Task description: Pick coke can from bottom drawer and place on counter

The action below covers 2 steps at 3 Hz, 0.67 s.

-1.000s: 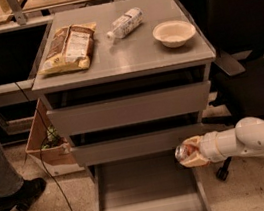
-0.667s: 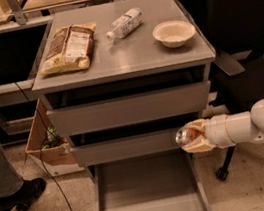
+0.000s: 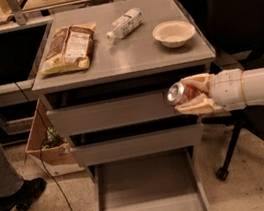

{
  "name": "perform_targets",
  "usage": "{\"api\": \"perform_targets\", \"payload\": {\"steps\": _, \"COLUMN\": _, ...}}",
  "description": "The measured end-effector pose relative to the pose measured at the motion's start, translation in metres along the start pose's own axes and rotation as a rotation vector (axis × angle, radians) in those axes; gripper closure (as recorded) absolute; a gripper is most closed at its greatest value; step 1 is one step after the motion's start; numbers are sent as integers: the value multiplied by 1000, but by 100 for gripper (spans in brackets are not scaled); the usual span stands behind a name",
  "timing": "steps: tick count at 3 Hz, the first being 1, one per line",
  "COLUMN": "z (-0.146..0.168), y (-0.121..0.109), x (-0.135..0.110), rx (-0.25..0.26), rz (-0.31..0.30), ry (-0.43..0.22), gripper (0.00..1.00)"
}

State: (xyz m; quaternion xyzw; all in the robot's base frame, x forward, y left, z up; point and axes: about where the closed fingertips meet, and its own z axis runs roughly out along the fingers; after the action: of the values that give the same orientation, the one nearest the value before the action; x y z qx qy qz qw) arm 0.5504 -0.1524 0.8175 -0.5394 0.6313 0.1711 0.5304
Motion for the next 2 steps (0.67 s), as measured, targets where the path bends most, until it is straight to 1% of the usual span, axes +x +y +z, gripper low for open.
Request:
{"api": "perform_targets", "payload": {"steps": 1, "z": 0, "y": 0, "x": 0, "rx": 0, "rz": 0, "ry": 0, "gripper": 100}}
{"api": "perform_targets", "payload": {"steps": 2, "z": 2, "y": -16, "x": -26, "rx": 26, "rz": -27, "ry": -42, "gripper": 100}}
